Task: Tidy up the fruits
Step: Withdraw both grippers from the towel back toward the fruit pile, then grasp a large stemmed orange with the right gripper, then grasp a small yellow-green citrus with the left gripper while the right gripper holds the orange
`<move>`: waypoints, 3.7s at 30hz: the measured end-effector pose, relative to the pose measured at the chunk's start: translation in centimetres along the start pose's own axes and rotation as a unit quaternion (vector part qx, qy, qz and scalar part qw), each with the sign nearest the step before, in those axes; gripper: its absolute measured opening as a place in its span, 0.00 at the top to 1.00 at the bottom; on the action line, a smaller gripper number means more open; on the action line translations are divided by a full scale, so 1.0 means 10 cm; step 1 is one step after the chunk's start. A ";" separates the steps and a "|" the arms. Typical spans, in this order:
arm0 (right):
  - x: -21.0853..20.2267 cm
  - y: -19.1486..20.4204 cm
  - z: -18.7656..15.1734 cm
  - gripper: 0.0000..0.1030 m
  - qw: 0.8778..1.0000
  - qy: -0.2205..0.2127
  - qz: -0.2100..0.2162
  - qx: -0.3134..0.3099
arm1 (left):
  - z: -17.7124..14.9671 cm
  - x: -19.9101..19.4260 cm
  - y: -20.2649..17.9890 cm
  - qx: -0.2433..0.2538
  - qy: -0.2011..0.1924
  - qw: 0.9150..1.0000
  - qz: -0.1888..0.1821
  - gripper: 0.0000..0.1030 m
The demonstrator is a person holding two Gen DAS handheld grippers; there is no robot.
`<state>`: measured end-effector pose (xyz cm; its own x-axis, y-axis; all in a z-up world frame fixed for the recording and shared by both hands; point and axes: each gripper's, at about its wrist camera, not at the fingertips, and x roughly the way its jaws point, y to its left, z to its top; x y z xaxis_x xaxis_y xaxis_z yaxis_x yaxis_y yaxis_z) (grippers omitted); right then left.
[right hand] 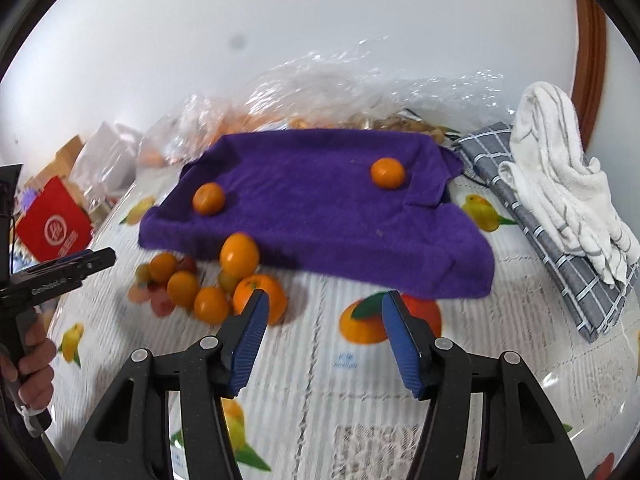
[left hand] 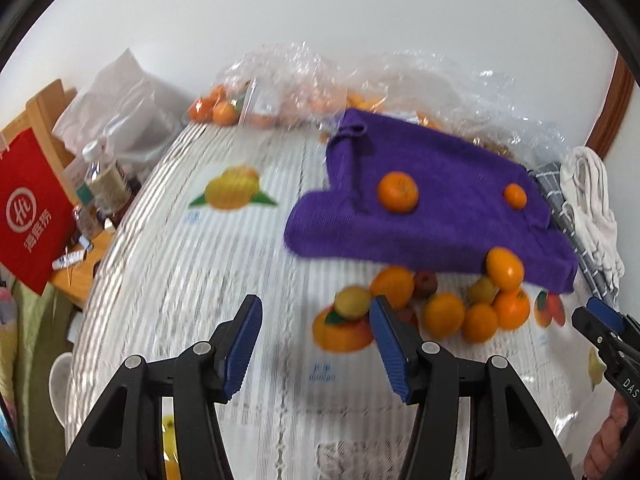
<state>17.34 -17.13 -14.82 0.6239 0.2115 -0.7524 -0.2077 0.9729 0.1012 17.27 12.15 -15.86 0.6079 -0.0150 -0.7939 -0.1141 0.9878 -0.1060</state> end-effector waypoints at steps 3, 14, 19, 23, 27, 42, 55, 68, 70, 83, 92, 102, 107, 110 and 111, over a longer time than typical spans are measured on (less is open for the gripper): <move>0.04 0.06 -0.07 0.43 1.000 0.002 0.021 -0.014 | -0.09 0.02 0.05 0.000 0.003 1.000 -0.002 0.48; 0.49 0.34 -0.14 0.43 0.998 0.044 0.012 -0.047 | -0.20 0.29 0.22 0.020 0.038 0.999 0.002 0.48; 0.63 0.38 -0.11 0.43 0.998 0.049 0.013 -0.045 | -0.21 0.27 0.23 0.031 0.040 0.999 0.000 0.47; 0.70 0.43 -0.07 0.43 0.997 0.048 0.016 -0.055 | -0.21 0.28 0.21 0.033 0.039 0.999 -0.007 0.40; 0.80 0.44 -0.05 0.43 0.997 0.053 0.013 -0.059 | -0.25 0.29 0.15 0.059 0.032 0.998 -0.008 0.31; 0.81 0.54 -0.03 0.59 0.996 0.029 -0.003 -0.081 | -0.32 0.28 0.11 0.087 0.007 0.996 -0.010 0.23; 0.53 0.19 -0.19 0.59 0.999 0.019 -0.021 -0.041 | -0.33 0.27 0.11 0.091 0.008 0.996 -0.025 0.16; 0.43 -0.20 -0.24 0.59 0.998 0.025 -0.050 -0.009 | -0.29 0.25 0.16 0.074 0.013 0.996 -0.044 0.18; 0.44 -0.23 -0.24 0.59 0.998 0.026 -0.050 -0.004 | -0.29 0.26 0.17 0.071 0.014 0.996 -0.046 0.18; 0.46 -0.23 -0.27 0.59 0.999 0.026 -0.045 -0.001 | -0.29 0.23 0.16 0.053 0.019 0.996 -0.073 0.19; 0.40 -0.24 -0.33 0.59 0.998 0.022 -0.056 -0.006 | -0.26 0.20 0.14 0.027 0.030 0.994 -0.102 0.32; 0.16 -0.44 -0.48 0.59 0.998 0.009 -0.056 0.006 | -0.19 0.29 -0.17 0.020 0.023 0.994 -0.108 0.44; 0.06 -0.57 -0.52 0.59 0.998 0.002 -0.065 0.012 | -0.09 0.40 -0.23 0.015 0.016 0.997 -0.074 0.57; 0.02 -0.64 -0.53 0.59 0.998 -0.002 -0.064 0.017 | -0.06 0.43 -0.17 0.013 0.006 0.998 -0.068 0.73; 0.02 -0.65 -0.53 0.59 0.998 -0.002 -0.063 0.019 | -0.05 0.45 -0.16 0.018 0.005 0.998 -0.061 0.76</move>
<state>14.84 -23.94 -19.11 0.6464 0.0884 -0.7579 -0.1000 0.9945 0.0308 19.77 10.46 -19.57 0.6069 -0.1370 -0.7829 -0.0114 0.9834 -0.1809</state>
